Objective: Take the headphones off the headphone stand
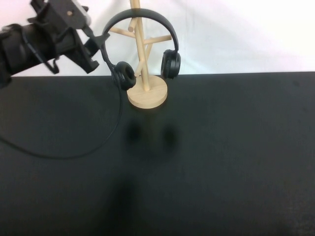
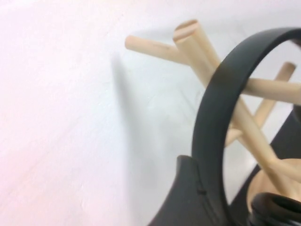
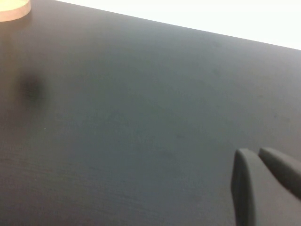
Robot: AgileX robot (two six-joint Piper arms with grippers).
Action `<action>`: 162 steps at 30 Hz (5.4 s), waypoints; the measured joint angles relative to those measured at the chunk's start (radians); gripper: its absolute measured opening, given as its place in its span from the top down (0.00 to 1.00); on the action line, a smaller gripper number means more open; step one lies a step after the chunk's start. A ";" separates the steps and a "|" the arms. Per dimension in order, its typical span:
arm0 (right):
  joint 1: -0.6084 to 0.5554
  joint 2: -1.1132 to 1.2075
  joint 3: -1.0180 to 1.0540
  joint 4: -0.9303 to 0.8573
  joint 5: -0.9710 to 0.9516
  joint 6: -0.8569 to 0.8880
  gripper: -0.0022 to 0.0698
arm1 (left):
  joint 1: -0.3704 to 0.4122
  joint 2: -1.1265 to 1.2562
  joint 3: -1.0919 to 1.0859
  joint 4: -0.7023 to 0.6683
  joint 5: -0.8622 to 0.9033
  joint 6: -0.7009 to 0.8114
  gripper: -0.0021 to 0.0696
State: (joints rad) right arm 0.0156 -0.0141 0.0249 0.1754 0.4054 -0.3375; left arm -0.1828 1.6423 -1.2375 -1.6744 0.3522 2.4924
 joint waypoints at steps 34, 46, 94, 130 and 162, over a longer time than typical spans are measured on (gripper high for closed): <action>0.000 0.000 0.000 0.000 0.000 0.000 0.98 | -0.021 0.383 -0.383 -0.026 0.032 0.050 0.39; -0.001 0.000 0.000 0.000 0.000 0.000 0.98 | -0.045 0.384 -0.383 -0.026 -0.050 0.051 0.88; -0.001 0.000 0.000 0.000 0.000 0.000 0.98 | -0.307 0.250 -0.134 1.439 0.329 -2.065 0.91; -0.001 0.000 0.000 0.000 0.000 0.000 0.98 | -0.315 0.597 -0.376 1.553 0.215 -2.049 0.62; -0.001 0.000 0.000 0.000 0.000 0.000 0.98 | -0.315 -0.224 -0.030 1.394 0.413 -2.074 0.97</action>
State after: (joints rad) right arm 0.0149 -0.0141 0.0249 0.1754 0.4054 -0.3375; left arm -0.4981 1.4181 -1.2677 -0.2801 0.7651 0.4184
